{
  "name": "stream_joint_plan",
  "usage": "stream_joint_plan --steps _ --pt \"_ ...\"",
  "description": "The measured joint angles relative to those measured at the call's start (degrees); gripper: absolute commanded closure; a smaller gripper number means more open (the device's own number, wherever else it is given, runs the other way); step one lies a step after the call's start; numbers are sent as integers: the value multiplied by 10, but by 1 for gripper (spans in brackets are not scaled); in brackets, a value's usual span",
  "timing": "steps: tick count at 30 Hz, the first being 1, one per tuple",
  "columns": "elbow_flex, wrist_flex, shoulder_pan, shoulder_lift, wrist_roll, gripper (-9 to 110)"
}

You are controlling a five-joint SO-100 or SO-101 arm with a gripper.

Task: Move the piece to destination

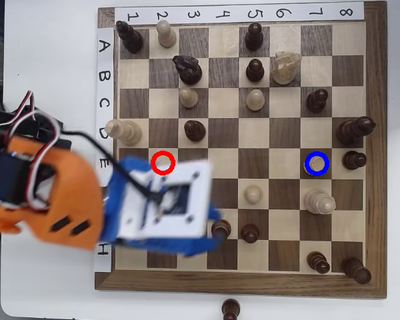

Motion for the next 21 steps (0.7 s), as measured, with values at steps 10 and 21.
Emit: stream_joint_plan --steps 10,21 --pt "126 2 194 136 -126 99" --pt "251 17 395 265 -268 101"
